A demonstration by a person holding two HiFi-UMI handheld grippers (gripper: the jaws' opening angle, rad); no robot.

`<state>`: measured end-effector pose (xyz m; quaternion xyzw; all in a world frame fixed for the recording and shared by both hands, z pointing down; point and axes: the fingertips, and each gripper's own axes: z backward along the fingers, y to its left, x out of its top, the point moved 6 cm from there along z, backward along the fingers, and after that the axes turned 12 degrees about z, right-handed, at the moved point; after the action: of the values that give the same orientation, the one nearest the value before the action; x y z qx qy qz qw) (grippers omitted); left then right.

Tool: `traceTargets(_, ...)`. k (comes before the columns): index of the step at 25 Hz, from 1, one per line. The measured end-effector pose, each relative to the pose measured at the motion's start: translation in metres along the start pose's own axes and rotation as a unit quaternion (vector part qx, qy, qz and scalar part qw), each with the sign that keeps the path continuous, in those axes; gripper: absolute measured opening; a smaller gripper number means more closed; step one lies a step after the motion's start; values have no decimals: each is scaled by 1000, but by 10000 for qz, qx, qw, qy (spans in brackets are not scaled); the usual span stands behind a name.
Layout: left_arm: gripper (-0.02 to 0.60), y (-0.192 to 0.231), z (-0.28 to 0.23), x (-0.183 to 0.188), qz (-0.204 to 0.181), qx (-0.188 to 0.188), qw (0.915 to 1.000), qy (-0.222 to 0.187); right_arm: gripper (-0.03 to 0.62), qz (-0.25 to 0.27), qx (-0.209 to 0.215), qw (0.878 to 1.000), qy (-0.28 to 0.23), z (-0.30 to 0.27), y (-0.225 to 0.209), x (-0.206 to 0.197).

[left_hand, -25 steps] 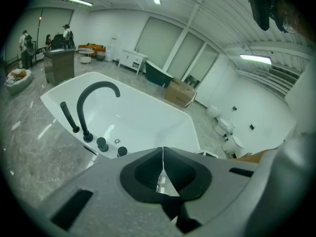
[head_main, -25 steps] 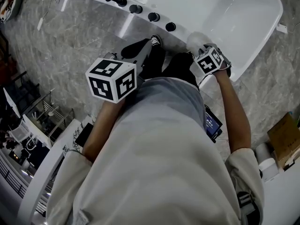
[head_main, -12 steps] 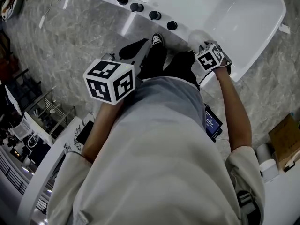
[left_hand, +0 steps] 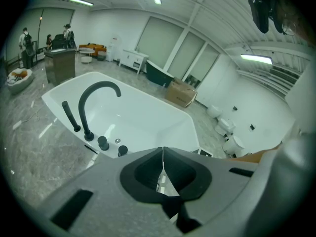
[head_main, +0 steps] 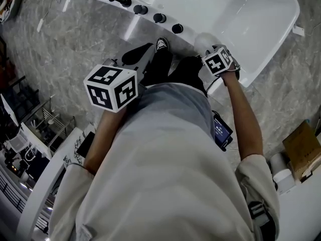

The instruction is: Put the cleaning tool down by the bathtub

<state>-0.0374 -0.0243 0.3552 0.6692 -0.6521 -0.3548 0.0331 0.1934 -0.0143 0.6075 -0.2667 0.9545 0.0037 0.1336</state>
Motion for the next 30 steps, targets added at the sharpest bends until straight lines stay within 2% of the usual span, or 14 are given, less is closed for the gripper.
traceTargets(30,9,-9,-7,-1,-257,-578,9979,172,103,-639,-276,9974,-169,31,16,-12)
